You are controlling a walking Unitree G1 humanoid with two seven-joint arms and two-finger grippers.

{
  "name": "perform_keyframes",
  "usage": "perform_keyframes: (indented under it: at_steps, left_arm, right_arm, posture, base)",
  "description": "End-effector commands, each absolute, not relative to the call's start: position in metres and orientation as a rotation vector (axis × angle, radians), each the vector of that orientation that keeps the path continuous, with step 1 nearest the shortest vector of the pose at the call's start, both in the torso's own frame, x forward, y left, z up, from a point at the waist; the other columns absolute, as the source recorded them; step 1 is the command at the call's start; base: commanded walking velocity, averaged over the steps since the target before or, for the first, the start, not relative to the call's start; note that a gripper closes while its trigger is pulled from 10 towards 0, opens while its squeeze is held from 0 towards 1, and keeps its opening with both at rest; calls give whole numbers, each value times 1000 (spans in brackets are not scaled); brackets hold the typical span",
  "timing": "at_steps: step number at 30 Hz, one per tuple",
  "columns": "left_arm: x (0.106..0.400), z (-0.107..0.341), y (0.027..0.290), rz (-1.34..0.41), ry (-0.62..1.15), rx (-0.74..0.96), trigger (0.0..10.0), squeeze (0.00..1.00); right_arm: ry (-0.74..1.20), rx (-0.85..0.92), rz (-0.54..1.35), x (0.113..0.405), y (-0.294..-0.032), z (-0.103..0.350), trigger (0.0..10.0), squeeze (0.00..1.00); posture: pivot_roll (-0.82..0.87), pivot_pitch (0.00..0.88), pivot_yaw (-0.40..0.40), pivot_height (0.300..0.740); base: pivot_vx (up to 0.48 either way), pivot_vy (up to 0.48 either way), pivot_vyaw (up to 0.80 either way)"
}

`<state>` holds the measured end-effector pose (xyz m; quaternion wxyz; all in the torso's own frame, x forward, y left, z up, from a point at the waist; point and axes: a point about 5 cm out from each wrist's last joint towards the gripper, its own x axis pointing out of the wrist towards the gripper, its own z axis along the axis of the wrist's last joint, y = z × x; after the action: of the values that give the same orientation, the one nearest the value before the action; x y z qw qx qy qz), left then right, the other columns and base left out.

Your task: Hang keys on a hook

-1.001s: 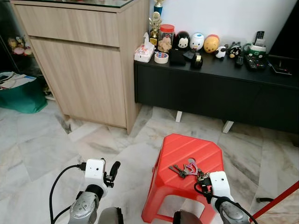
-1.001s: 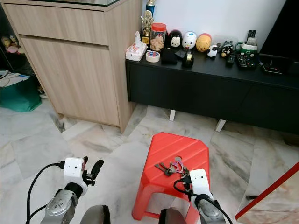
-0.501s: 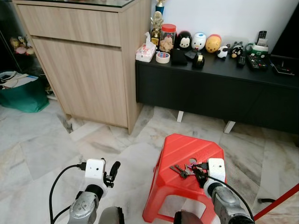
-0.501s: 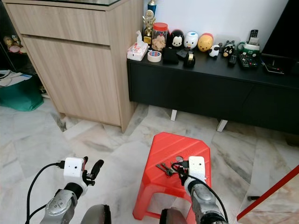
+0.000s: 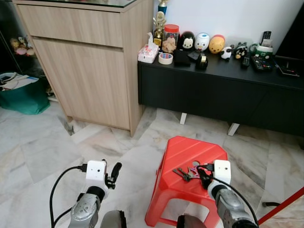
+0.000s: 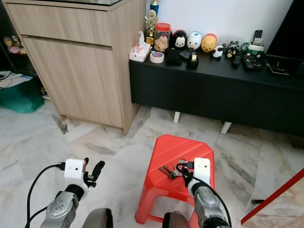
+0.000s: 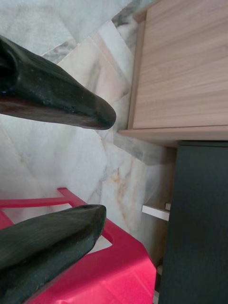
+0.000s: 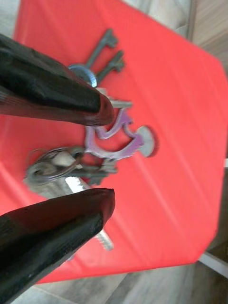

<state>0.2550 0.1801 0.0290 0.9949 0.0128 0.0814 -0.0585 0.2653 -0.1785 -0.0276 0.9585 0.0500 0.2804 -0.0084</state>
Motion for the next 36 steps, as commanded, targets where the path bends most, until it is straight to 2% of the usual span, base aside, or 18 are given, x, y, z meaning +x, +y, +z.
perform_keyframes:
  at_steps: [1,16,28,36]
  left_arm:
    - [257,28,179,-121,170,28,10000,0]
    - [258,27,179,-127,173,37,10000,0]
    - [257,27,179,-127,172,38,10000,0]
    - [256,25,178,-133,180,53,10000,0]
  right_arm:
    - [552,89,-15,268,-179,-25,10000,0]
    - [539,84,4,269,-176,-24,10000,0]
    - [564,90,4,265,-176,-27,10000,0]
    - [574,182,-3,262,-176,-30,10000,0]
  posture:
    - [75,0,-65,610]
    - [74,0,-67,610]
    - [73,0,-66,610]
    - [67,0,-64,610]
  base:
    - [266,0,0]
    - [296,0,0]
    - [0,0,0]
    - [0,0,0]
